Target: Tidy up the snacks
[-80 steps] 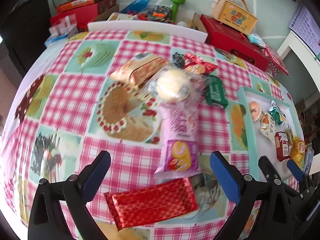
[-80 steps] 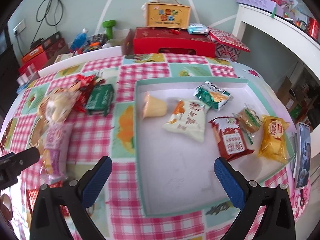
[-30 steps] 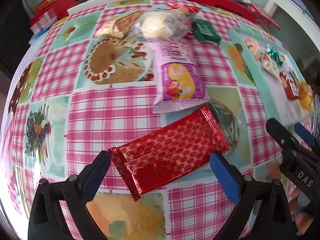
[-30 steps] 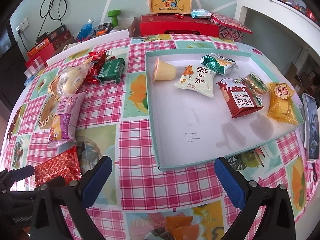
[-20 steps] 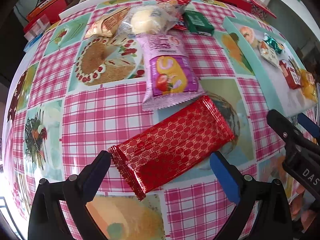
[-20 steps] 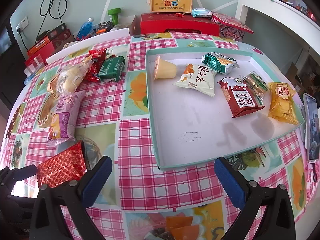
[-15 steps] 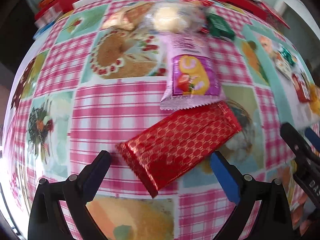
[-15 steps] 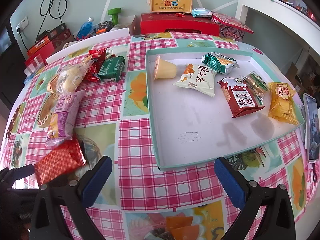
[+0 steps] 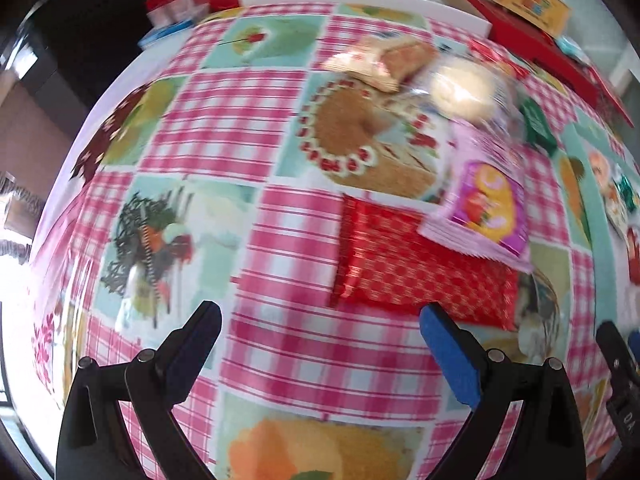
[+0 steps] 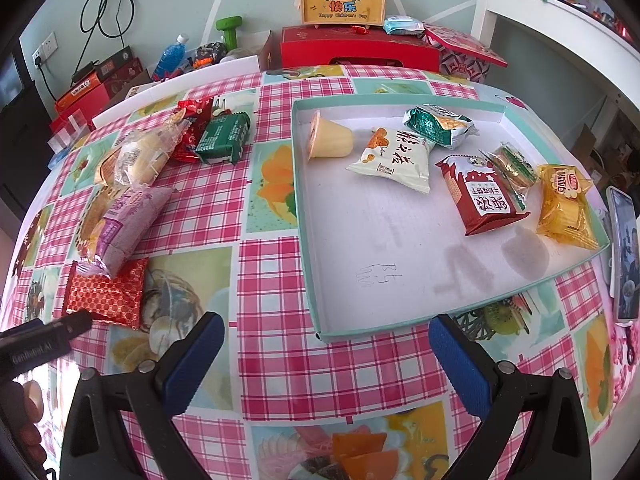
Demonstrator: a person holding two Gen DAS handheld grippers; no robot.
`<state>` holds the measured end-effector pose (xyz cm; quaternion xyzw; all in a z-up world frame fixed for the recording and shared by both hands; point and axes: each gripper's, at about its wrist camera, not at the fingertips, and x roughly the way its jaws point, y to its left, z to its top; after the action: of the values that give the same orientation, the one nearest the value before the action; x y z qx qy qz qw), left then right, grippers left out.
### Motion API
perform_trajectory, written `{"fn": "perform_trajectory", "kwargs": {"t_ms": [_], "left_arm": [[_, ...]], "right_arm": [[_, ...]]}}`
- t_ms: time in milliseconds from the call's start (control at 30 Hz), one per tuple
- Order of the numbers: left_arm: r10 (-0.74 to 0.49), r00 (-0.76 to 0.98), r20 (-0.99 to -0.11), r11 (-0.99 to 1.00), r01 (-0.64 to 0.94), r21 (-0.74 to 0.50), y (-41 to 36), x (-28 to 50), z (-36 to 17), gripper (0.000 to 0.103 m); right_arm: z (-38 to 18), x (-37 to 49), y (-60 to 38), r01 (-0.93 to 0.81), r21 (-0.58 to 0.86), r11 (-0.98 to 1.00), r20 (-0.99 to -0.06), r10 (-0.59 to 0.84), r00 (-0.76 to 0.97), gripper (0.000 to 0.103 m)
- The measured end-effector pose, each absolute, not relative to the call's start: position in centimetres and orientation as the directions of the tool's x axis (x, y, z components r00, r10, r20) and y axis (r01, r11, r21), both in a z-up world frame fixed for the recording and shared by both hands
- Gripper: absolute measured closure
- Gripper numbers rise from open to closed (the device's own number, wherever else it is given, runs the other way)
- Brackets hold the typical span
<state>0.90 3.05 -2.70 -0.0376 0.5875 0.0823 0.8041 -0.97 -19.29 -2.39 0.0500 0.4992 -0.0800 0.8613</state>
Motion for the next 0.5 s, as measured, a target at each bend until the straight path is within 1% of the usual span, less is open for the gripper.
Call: {"fn": "perform_trajectory", "kwargs": {"t_ms": [200,267,333,400,500], "left_arm": [[0.109,0.313,-0.943,0.957,-0.29,0.014,6.0,1.4,-2.2,0.004],[0.117,0.328,-0.938,0.953,-0.302,0.013,7.4,1.9,-1.6,0.004],[0.097,0.342,-0.935,0.951,-0.31,-0.015,8.3,2.7,-1.2,0.004],[0.08,0.352,-0.933,0.95,-0.309,-0.035,8.1,3.6,-0.9,0.004],[0.091,0.355,-0.931,0.948,-0.316,-0.028,7.4,4.1,-0.9,0.004]], "right_arm": [[-2.4,-1.0,-19.3,0.188,0.006,0.982,-0.868,-0.089,0.489,0.0],[-2.4,-0.9,-19.2,0.188,0.004,0.982,-0.868,-0.09,0.488,0.0],[-2.4,-1.0,-19.2,0.187,0.002,0.982,-0.868,-0.091,0.488,0.0],[-2.4,-1.0,-19.2,0.187,0.002,0.982,-0.868,-0.091,0.488,0.0],[-2.4,-1.0,-19.2,0.187,0.001,0.982,-0.868,-0.092,0.488,0.0]]}}
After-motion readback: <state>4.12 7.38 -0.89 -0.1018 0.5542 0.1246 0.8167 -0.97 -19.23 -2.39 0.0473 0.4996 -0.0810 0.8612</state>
